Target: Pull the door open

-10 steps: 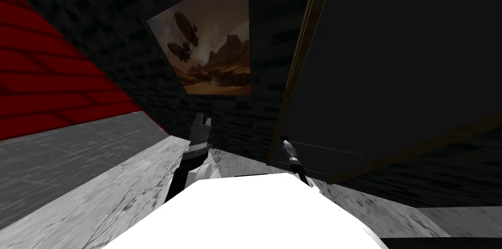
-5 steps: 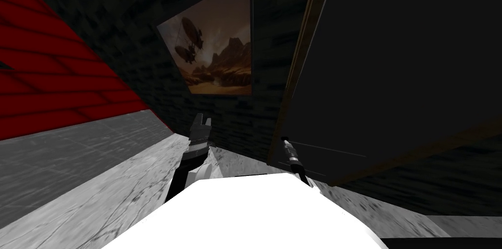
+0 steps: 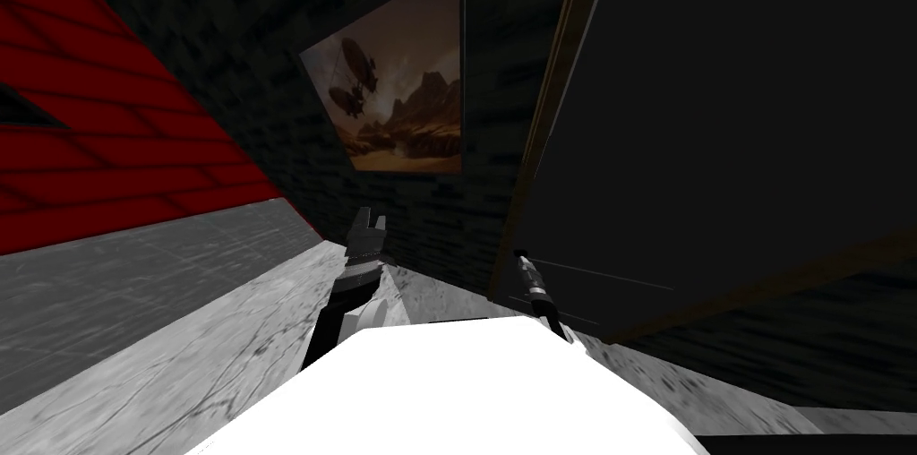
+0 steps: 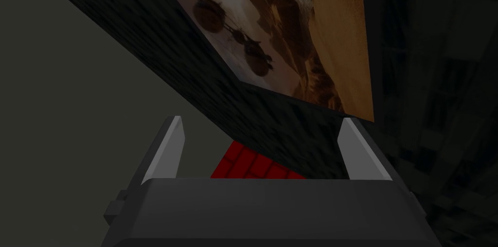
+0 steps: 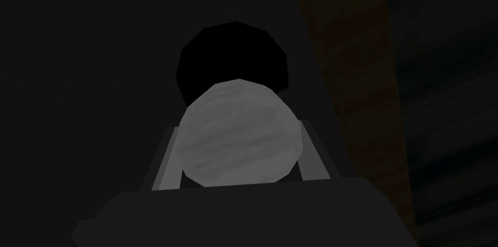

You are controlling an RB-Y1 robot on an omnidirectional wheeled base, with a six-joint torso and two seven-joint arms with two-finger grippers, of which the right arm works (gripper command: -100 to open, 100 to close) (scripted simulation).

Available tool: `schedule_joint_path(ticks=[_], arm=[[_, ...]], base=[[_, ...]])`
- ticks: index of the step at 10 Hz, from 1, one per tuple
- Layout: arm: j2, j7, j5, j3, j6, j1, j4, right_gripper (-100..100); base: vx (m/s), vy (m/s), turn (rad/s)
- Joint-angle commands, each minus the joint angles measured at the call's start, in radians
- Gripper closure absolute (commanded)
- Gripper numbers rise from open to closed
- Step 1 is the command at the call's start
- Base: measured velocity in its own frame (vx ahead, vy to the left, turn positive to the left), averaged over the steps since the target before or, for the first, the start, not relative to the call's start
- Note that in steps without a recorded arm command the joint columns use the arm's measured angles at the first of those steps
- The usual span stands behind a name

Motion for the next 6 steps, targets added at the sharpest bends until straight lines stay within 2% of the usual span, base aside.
schedule_joint_path(ticks=[1,6], arm=[[0.002,-0.034,-0.008,0.004,-0.001,0.0,0.003,100],[-0.007,-0.172,-0.059,0.022,-0.003,0.003,0.004,100]], base=[[-0.031,-0.01,0.03],[-0.036,-0.016,0.058]])
